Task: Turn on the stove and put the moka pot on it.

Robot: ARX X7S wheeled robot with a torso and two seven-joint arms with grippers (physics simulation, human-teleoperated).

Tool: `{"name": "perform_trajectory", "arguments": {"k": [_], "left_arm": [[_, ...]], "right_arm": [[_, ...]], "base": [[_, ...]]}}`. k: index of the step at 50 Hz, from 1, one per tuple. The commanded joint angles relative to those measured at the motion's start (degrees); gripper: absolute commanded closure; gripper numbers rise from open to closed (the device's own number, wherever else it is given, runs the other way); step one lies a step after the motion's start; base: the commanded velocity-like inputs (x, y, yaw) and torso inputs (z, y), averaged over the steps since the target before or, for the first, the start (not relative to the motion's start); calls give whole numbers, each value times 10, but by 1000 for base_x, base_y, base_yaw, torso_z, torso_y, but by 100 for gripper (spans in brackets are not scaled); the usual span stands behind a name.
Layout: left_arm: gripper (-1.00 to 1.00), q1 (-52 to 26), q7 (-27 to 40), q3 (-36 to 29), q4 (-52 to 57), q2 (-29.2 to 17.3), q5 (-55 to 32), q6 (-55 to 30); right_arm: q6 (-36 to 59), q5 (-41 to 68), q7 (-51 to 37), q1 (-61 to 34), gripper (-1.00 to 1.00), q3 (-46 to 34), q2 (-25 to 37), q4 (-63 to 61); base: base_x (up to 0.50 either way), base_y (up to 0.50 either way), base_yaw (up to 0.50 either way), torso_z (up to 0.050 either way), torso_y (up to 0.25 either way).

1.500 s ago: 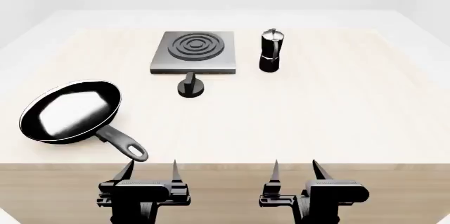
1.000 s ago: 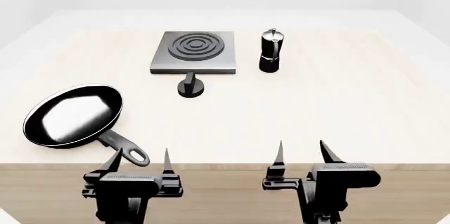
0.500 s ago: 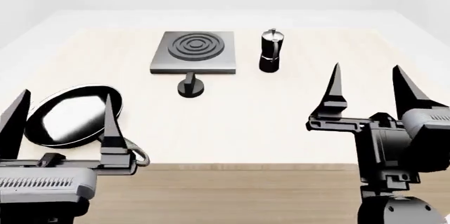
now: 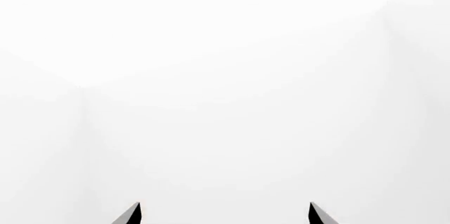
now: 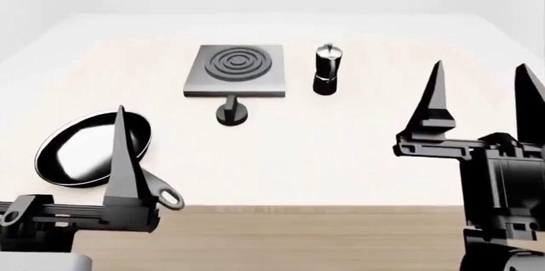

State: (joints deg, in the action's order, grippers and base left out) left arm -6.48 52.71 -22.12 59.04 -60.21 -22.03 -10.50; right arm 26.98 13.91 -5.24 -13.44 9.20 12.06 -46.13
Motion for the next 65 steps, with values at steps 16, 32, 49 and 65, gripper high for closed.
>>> {"name": "perform_trajectory", "arguments": {"k": [16, 32, 49, 65], "left_arm": [[-100, -72, 81, -102, 6, -75, -25, 26], [-100, -93, 97, -139, 4, -88, -19, 39], [-100, -97, 95, -151, -6, -83, -16, 48], [-100, -97, 98, -156, -7, -86, -14, 50]], "right_arm": [[-18, 19, -12, 11, -100, 0, 14, -2], [-21, 29, -20, 13, -100, -2, 23, -7], [-31, 28, -27, 16, -100, -14, 29, 0], [-42, 30, -32, 21, -100, -20, 34, 7]], "base": [[0, 0, 0, 50, 30], [0, 0, 0, 22, 12], [120, 0, 0, 0, 0], [140, 0, 0, 0, 0]]}}
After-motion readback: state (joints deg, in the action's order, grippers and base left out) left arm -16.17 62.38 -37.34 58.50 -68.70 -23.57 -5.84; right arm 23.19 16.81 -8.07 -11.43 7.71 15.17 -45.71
